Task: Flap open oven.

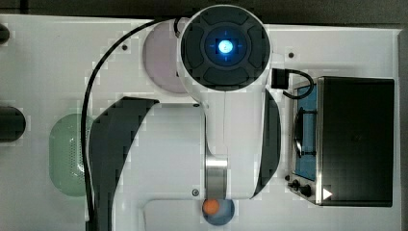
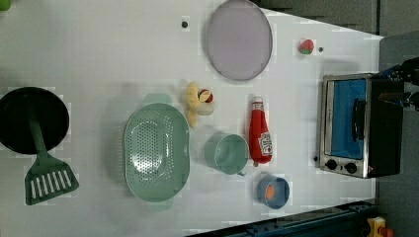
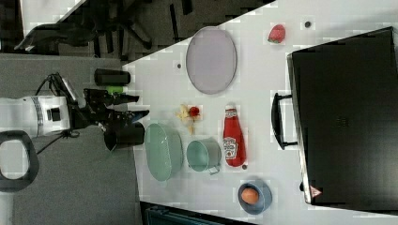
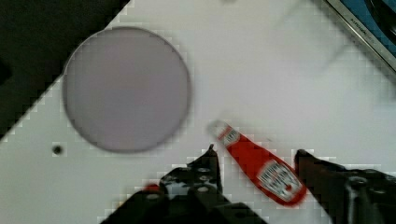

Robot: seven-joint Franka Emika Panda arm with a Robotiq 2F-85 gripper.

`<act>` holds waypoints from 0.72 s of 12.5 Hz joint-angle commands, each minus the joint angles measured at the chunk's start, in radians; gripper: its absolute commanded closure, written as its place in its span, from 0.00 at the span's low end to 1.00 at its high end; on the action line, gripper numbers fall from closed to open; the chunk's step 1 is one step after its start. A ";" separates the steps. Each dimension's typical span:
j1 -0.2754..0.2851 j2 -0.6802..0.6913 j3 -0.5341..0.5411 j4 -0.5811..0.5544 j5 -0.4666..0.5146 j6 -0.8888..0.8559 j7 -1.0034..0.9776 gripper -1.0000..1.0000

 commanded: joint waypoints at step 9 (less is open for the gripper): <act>-0.035 -0.262 -0.026 -0.131 0.013 -0.159 -0.031 0.17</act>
